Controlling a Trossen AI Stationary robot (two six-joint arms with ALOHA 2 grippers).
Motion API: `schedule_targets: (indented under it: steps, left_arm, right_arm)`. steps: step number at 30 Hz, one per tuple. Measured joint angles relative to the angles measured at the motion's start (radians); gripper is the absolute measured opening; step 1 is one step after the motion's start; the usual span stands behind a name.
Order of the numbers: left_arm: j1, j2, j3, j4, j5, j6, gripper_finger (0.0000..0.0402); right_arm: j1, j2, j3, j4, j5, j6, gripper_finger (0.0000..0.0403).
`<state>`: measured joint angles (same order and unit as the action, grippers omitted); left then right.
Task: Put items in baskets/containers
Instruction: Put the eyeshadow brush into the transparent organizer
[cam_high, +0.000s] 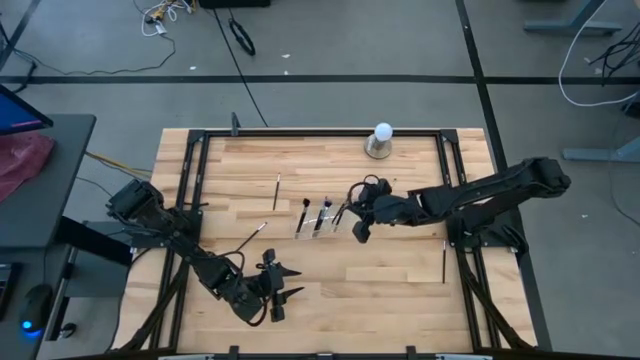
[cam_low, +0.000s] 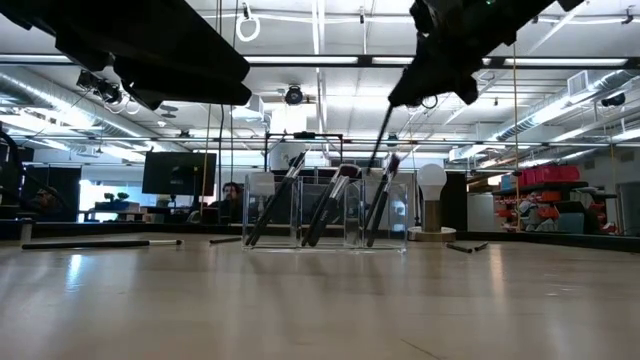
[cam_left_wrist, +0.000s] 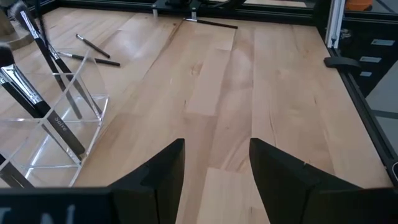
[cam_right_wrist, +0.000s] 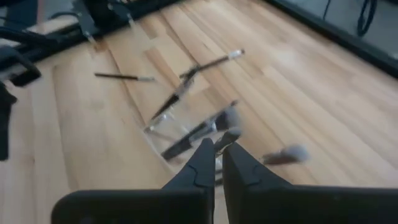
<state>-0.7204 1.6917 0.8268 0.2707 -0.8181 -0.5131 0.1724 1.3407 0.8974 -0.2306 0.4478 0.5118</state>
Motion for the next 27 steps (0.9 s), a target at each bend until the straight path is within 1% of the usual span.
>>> schedule_targets:
  steps: [2, 5, 9, 14, 17, 21, 27]
  left_arm:
    - [0.0, 0.0, 0.0, -0.002, 0.0, 0.0, 0.0186]
    - [0.0, 0.0, 0.0, -0.009, -0.014, 0.0, 0.0186]
    - [0.0, 0.0, 0.0, -0.01, -0.027, 0.0, 0.0186]
    - [0.0, 0.0, 0.0, -0.014, -0.027, -0.001, 0.0186]
    - [0.0, 0.0, 0.0, -0.015, -0.027, -0.001, 0.0186]
    - [0.0, 0.0, 0.0, -0.017, -0.027, -0.004, 0.0186]
    - [0.0, 0.0, 0.0, -0.022, -0.027, -0.008, 0.0186]
  right_arm:
    - [-0.006, 0.005, 0.0, -0.023, -0.018, 0.016, 0.0008]
    - [-0.022, 0.038, 0.0, -0.021, -0.073, 0.022, 0.0008]
    - [-0.058, 0.092, 0.0, 0.008, -0.12, 0.016, 0.0008]
    - [-0.111, 0.154, 0.0, 0.053, -0.224, 0.001, 0.0009]
    - [-0.128, 0.178, 0.0, 0.071, -0.232, 0.0, 0.0014]
    - [-0.131, 0.19, 0.0, 0.076, -0.231, 0.0, 0.0031]
    - [-0.131, 0.19, 0.0, 0.082, -0.222, -0.008, 0.0079]
